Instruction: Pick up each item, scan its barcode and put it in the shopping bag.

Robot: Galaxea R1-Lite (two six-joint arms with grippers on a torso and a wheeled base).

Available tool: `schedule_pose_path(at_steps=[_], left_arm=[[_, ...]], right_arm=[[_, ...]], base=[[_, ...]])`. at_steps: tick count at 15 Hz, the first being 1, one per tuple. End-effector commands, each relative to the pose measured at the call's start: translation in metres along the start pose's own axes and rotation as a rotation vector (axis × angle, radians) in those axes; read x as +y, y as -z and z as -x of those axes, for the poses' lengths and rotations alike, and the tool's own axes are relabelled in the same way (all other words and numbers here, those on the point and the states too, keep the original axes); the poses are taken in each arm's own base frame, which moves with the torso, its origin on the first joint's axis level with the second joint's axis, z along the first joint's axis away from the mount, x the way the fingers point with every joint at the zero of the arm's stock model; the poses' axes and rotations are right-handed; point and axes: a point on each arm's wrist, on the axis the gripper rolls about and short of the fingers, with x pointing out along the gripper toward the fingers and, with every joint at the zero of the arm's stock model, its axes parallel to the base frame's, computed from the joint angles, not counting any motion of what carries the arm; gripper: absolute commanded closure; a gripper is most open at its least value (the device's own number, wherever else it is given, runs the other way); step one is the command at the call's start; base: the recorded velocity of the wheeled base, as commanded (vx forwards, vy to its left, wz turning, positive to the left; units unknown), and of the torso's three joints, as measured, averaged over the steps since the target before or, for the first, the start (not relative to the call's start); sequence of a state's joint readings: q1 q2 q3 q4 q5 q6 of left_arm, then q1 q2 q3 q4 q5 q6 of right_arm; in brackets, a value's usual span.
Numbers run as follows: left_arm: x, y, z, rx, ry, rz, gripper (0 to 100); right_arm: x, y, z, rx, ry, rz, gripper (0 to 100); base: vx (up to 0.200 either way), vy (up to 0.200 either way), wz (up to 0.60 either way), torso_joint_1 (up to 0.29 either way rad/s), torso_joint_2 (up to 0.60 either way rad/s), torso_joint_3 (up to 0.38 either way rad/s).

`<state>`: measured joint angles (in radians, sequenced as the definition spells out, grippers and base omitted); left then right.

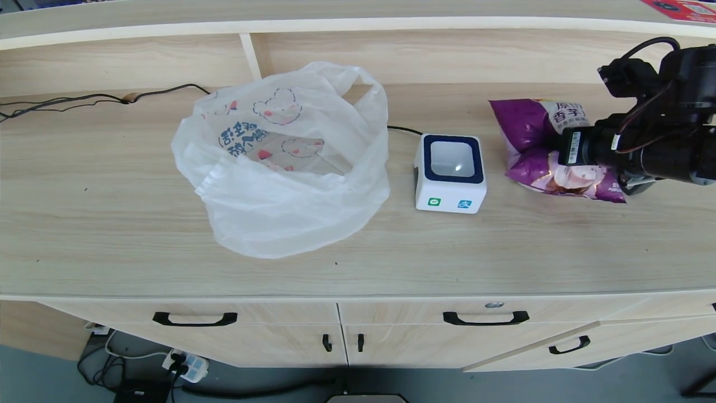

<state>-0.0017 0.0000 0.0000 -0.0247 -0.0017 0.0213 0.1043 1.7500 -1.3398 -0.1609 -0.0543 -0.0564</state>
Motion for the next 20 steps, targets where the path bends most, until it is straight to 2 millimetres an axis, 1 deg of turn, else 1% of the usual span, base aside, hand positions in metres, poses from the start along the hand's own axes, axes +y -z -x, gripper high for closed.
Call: schedule_pose_path(at_steps=[1, 2, 6, 7, 8, 10, 11, 12, 15, 17, 19, 20], left_arm=[[0.000, 0.000, 0.000, 0.002, 0.000, 0.000, 0], [0.000, 0.000, 0.000, 0.002, 0.000, 0.000, 0], [0.000, 0.000, 0.000, 0.002, 0.000, 0.000, 0], [0.000, 0.000, 0.000, 0.002, 0.000, 0.000, 0], [0.000, 0.000, 0.000, 0.002, 0.000, 0.000, 0], [0.000, 0.000, 0.000, 0.003, 0.000, 0.000, 0], [0.000, 0.000, 0.000, 0.003, 0.000, 0.000, 0], [0.000, 0.000, 0.000, 0.003, 0.000, 0.000, 0], [0.000, 0.000, 0.000, 0.003, 0.001, 0.000, 0], [0.000, 0.000, 0.000, 0.003, 0.000, 0.000, 0], [0.000, 0.000, 0.000, 0.003, 0.000, 0.000, 0], [0.000, 0.000, 0.000, 0.003, 0.000, 0.000, 0]], right_arm=[[0.000, 0.000, 0.001, 0.005, -0.004, 0.002, 100], [0.000, -0.003, 0.005, -0.007, -0.005, 0.000, 100], [-0.002, -0.014, 0.034, -0.056, -0.027, -0.001, 100], [-0.002, -0.018, 0.046, -0.080, -0.033, -0.002, 100], [-0.002, -0.019, 0.052, -0.088, -0.039, -0.002, 100], [-0.003, -0.023, 0.076, -0.122, -0.051, -0.004, 100], [-0.004, -0.024, 0.080, -0.130, -0.050, -0.007, 100], [-0.004, -0.025, 0.096, -0.151, -0.063, -0.033, 100], [-0.003, -0.016, 0.125, -0.167, -0.129, -0.052, 100], [-0.003, -0.006, 0.161, -0.204, -0.183, -0.076, 100], [0.006, 0.007, 0.201, -0.252, -0.300, -0.184, 100], [0.013, 0.016, 0.213, -0.254, -0.374, -0.249, 100]], base=[[0.000, 0.000, 0.00, 0.000, 0.00, 0.000], [0.000, 0.000, 0.00, 0.000, 0.00, 0.000], [0.000, 0.000, 0.00, 0.000, 0.00, 0.000], [0.000, 0.000, 0.00, 0.000, 0.00, 0.000], [0.000, 0.000, 0.00, 0.000, 0.00, 0.000], [0.000, 0.000, 0.00, 0.000, 0.00, 0.000], [0.000, 0.000, 0.00, 0.000, 0.00, 0.000], [0.000, 0.000, 0.00, 0.000, 0.00, 0.000], [0.000, 0.000, 0.00, 0.000, 0.00, 0.000], [0.000, 0.000, 0.00, 0.000, 0.00, 0.000], [0.000, 0.000, 0.00, 0.000, 0.00, 0.000], [0.000, 0.000, 0.00, 0.000, 0.00, 0.000]])
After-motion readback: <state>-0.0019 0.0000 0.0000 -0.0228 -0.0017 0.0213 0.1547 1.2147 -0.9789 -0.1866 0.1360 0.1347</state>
